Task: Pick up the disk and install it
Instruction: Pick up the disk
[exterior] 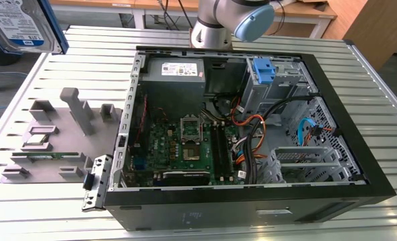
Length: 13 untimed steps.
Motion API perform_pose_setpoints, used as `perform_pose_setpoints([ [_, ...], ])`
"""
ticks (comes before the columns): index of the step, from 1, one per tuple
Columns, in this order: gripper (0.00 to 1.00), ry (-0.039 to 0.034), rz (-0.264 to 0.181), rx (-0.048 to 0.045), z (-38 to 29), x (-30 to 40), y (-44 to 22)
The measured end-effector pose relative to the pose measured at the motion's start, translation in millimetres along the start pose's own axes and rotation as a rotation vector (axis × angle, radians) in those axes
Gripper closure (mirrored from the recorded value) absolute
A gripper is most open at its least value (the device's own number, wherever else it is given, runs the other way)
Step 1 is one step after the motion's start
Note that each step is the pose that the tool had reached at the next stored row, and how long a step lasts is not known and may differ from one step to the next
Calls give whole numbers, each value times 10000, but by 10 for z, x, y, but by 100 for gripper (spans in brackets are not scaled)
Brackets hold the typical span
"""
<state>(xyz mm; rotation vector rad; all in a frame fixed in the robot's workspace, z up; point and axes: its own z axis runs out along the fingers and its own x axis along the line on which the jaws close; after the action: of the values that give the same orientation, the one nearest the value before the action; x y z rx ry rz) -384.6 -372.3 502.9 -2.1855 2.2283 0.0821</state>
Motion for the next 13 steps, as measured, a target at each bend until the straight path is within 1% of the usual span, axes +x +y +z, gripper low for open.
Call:
perform_pose_setpoints([
  [3, 65, 0, -1, 0, 0, 0, -5],
  [9, 65, 1, 0, 0, -1, -1, -45],
  [13, 65, 1, 0, 1, -4, -1, -48],
])
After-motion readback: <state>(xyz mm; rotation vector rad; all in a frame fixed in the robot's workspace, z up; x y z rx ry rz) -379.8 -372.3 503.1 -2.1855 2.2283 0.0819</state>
